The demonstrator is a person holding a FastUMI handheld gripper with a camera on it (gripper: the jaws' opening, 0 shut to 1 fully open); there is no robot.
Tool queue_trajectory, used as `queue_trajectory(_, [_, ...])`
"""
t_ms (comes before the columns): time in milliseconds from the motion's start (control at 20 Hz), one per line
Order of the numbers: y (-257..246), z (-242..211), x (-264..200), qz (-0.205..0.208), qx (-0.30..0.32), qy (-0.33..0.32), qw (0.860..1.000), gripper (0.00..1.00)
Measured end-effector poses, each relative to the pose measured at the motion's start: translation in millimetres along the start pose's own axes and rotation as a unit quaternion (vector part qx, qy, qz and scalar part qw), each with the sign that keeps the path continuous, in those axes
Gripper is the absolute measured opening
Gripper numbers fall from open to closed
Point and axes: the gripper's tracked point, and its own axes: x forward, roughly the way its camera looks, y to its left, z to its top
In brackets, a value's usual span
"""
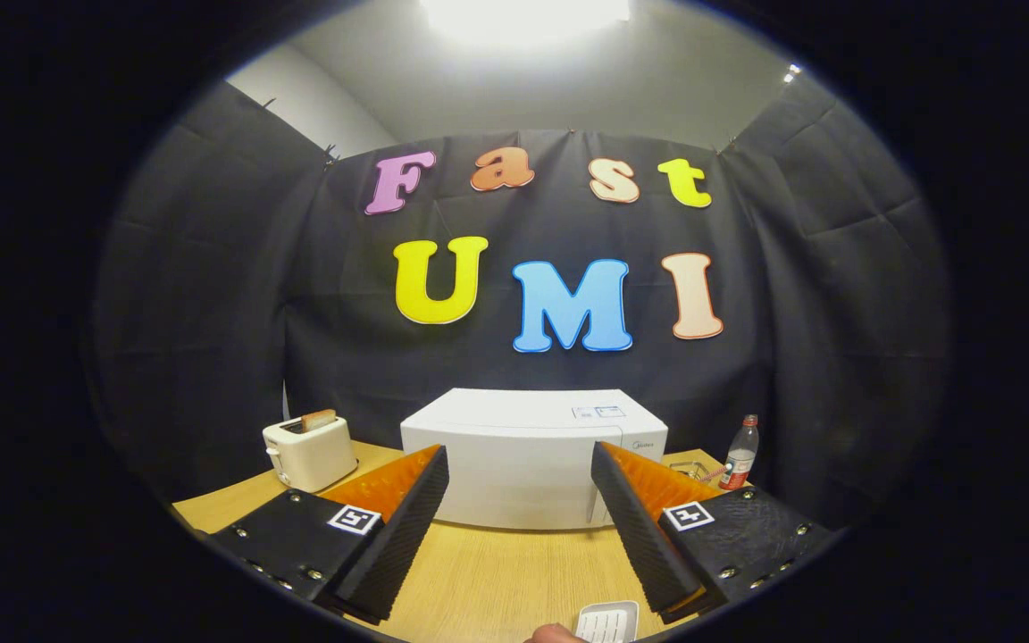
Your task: Open the microwave, put the food inside, and close the microwave door.
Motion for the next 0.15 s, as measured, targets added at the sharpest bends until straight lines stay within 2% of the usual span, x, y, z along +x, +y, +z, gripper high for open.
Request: queue_trajectory(150, [-1.0,2.6,0.2,-0.002,0.001,-0.005,1.0,0.99])
